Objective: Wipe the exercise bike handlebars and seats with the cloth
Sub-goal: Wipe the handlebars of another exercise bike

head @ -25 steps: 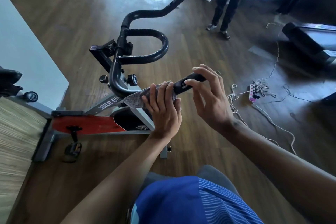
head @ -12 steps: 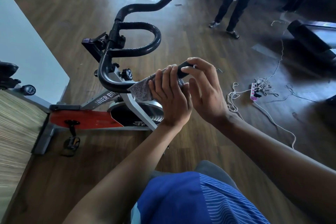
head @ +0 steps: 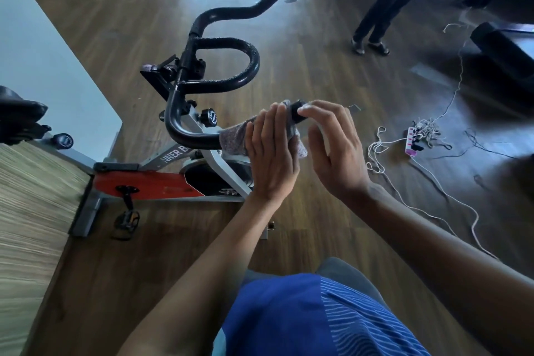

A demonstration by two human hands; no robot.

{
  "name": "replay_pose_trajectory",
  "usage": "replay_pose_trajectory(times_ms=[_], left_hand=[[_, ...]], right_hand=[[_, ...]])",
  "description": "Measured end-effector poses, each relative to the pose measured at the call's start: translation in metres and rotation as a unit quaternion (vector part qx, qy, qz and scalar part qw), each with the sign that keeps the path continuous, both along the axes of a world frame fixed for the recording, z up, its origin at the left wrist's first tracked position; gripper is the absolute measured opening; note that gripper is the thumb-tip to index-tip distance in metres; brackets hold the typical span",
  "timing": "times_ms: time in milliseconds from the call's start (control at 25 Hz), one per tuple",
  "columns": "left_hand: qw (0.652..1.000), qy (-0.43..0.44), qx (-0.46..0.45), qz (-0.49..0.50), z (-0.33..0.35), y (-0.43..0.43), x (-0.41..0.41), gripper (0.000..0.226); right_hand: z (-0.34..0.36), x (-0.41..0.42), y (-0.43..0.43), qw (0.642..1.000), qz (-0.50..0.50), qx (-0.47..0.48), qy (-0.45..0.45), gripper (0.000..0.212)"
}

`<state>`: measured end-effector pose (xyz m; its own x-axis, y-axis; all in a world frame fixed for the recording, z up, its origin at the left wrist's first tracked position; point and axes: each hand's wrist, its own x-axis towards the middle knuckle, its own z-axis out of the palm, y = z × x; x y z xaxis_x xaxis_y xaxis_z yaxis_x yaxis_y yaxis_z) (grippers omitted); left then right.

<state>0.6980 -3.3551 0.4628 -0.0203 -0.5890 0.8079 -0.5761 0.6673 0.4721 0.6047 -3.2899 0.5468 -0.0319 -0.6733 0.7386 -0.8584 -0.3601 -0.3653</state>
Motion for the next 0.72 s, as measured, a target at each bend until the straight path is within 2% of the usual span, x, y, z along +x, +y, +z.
replay_pose_trajectory(times_ms=[120, 280, 360, 480, 560, 640, 720], left_hand=[[0.996, -0.086, 0.021, -0.003, -0.011, -0.008, 0.041, 0.054], [0.976, -0.214, 0.032, -0.031, -0.013, -0.019, 0.095, 0.048], [0.966, -0.249, 0.04, -0.058, -0.002, -0.025, 0.116, 0.044], [0.948, -0.275, 0.087, -0.137, 0.017, -0.029, 0.136, 0.044], [0.936, -0.218, 0.171, -0.216, 0.031, -0.029, 0.145, 0.045], [0.917, -0.09, 0.272, -0.278, 0.044, -0.032, 0.156, 0.041], [0.895, 0.03, 0.343, -0.284, 0.061, -0.038, 0.167, 0.038]], right_hand=[[0.002, 0.019, 0.004, 1.0, -0.02, 0.008, 0.009, 0.02], [-0.002, 0.065, 0.001, 0.996, 0.032, 0.08, -0.034, 0.017], [-0.005, 0.086, -0.005, 0.989, 0.016, 0.132, -0.06, 0.026], [-0.007, 0.11, -0.014, 0.97, -0.022, 0.209, -0.126, 0.026], [-0.004, 0.128, -0.017, 0.951, -0.048, 0.239, -0.188, 0.027], [0.003, 0.147, -0.023, 0.931, -0.087, 0.257, -0.243, 0.03], [0.004, 0.166, -0.033, 0.925, -0.118, 0.278, -0.231, 0.034]])
